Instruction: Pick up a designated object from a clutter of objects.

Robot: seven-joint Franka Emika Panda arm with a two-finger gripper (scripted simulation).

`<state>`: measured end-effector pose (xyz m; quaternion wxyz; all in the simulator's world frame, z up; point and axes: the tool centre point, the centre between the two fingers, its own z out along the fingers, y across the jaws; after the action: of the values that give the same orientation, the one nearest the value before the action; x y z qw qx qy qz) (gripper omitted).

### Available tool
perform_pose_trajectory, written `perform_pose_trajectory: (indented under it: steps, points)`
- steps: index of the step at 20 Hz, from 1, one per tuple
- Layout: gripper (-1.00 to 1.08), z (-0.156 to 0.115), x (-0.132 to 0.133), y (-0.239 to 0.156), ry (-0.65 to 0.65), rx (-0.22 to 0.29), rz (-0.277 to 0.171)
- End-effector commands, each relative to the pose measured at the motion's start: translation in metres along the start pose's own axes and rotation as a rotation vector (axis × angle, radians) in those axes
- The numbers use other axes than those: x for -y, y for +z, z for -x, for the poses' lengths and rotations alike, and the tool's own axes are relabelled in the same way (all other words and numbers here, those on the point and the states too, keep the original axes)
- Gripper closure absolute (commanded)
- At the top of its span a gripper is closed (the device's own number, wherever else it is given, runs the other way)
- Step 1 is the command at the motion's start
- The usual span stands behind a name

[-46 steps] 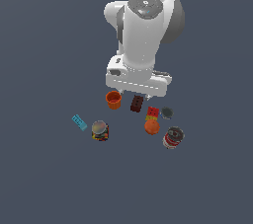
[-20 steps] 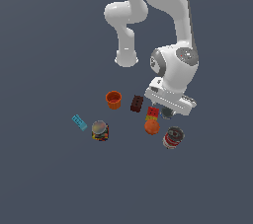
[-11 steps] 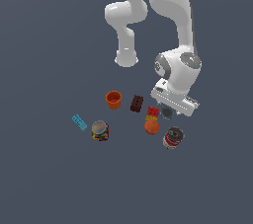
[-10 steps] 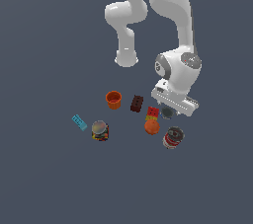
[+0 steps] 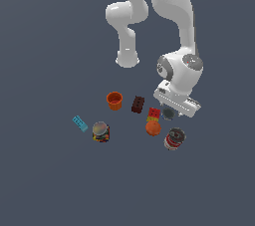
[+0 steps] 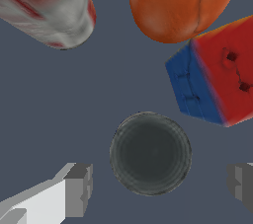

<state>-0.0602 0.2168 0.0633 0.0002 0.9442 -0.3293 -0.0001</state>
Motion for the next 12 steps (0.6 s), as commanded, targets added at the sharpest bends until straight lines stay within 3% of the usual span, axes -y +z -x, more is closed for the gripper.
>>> perform_pose_trajectory:
  steps: [1,12]
  points:
    - [-0.92,0.0,0.0,0.004,0.0,0.0,0.0]
    - [-0.92,0.001,-0.001,0.045,0.002,0.0,0.0]
